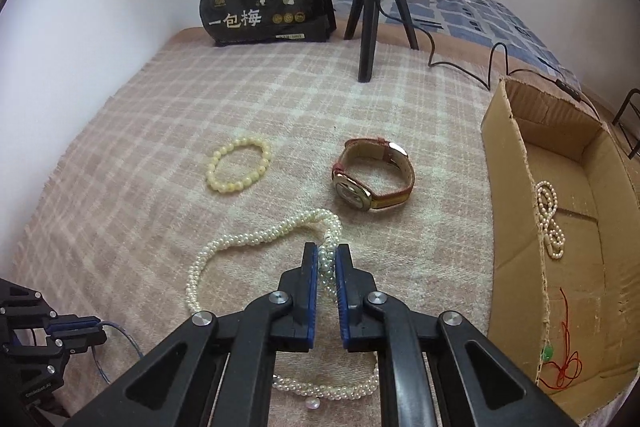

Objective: Organize jewelry
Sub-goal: 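Lift the bangle with the left tool while the right tool grips and lifts the pearl necklace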

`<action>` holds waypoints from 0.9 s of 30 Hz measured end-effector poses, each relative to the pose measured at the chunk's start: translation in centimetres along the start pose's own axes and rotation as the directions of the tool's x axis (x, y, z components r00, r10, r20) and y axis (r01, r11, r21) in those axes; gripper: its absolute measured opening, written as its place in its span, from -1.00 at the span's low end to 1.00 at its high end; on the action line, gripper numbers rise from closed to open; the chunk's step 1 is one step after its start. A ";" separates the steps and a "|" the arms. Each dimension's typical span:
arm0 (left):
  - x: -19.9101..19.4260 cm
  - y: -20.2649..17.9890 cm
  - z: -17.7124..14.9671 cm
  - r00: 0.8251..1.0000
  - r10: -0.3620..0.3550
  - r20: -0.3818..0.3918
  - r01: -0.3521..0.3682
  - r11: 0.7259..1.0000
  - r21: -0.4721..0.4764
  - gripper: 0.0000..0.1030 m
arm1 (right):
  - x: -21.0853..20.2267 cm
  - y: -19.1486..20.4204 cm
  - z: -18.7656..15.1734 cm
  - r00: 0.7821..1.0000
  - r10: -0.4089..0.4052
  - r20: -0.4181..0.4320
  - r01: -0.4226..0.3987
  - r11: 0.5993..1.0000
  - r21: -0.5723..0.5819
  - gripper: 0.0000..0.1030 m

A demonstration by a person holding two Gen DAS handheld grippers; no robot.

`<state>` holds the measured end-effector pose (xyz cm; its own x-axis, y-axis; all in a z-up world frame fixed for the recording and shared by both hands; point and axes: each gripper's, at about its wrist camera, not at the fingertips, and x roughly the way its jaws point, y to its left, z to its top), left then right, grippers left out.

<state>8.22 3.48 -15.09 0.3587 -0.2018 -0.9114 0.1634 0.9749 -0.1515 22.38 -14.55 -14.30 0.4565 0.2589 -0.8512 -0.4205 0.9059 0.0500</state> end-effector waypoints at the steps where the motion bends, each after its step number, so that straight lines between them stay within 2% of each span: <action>1: -0.2 -0.1 0.2 1.000 -0.003 0.006 0.003 1.000 0.000 -0.97 | -0.3 0.0 0.2 1.000 0.003 0.009 -0.003 1.000 0.001 -0.88; 15: -2.9 -1.3 0.8 0.997 -0.027 0.078 0.026 1.000 0.013 -0.97 | -5.5 1.2 1.4 0.990 0.027 0.139 -0.025 1.000 -0.012 -0.88; 27: -4.0 -2.4 1.6 0.992 -0.039 0.116 0.036 0.999 0.031 -0.98 | -10.7 1.1 2.2 0.966 0.045 0.256 -0.044 0.999 -0.010 -0.88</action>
<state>7.83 1.78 -10.51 0.4564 -0.2496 -0.8540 0.2050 0.9635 -0.1720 18.75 -15.55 -3.95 0.6225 0.3767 -0.6860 -0.4479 0.8903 0.0825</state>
